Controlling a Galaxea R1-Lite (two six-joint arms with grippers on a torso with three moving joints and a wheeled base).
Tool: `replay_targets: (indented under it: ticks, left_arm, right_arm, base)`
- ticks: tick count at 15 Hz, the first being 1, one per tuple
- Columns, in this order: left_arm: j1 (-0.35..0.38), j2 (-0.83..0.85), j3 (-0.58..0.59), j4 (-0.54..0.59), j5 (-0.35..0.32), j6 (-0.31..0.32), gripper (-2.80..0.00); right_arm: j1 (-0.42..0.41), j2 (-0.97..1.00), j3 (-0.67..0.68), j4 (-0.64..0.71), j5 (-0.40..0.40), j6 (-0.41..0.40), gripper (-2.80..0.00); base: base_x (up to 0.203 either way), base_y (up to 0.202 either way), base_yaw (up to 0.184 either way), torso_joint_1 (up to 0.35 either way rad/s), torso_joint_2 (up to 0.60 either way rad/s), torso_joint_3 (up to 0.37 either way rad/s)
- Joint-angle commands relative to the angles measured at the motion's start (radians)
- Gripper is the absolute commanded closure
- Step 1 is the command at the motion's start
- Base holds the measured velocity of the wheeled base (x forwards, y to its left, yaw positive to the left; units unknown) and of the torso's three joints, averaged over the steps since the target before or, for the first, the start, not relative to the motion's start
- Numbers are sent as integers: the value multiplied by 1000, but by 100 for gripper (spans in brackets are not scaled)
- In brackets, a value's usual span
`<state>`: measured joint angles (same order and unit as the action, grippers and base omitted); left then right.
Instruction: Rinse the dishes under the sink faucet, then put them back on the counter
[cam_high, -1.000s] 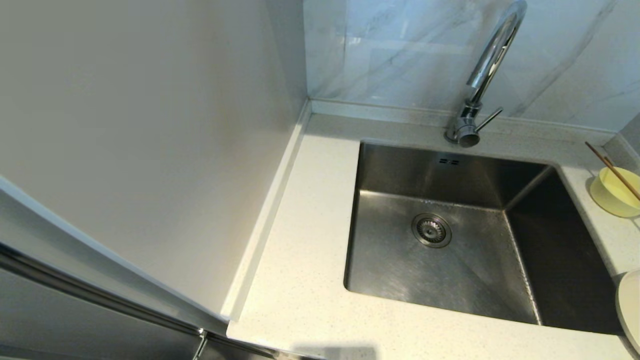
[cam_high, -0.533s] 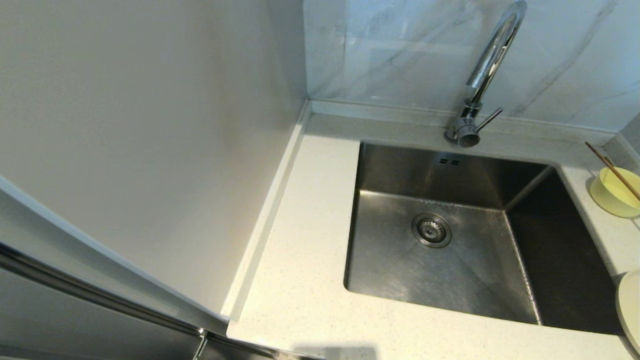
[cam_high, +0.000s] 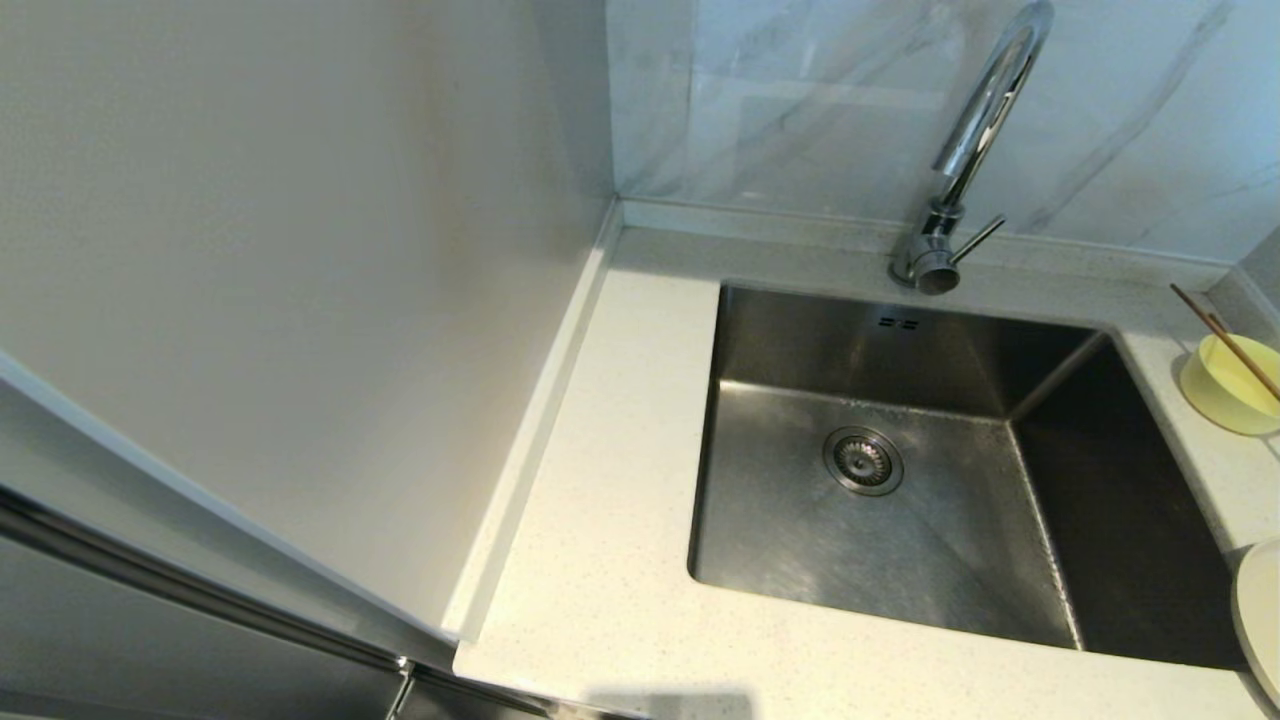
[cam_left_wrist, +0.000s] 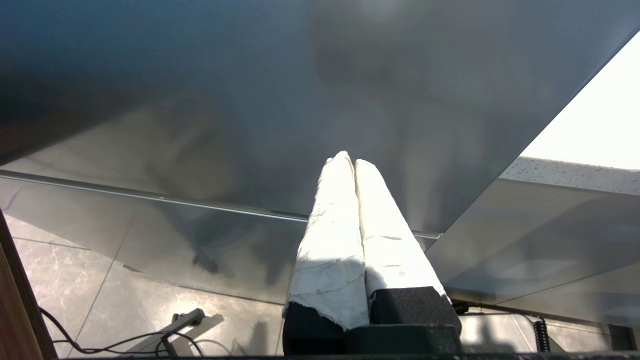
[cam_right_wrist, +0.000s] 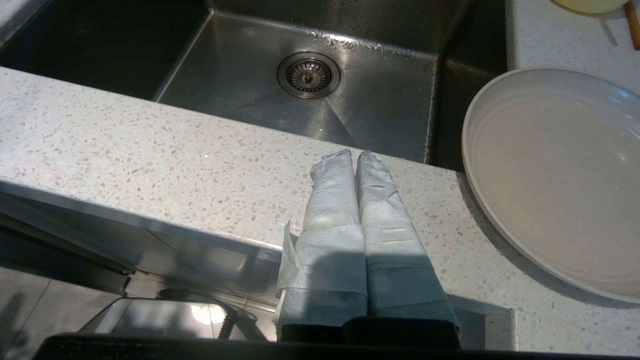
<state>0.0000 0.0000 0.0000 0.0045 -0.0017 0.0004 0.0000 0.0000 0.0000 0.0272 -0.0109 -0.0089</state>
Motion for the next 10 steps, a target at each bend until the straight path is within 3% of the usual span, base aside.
replay_targets:
  ticks: [1,10]
  left_arm:
    - [0,0,0,0,0,0,0]
    - [0,0,0,0,0,0,0]
  right_arm:
    - [0,2,8,0,0,0,0]
    - [0,2,8,0,-11,37,0]
  base:
    - [0,0,0,0,0,0]
    - [0,0,0,0,0,0]
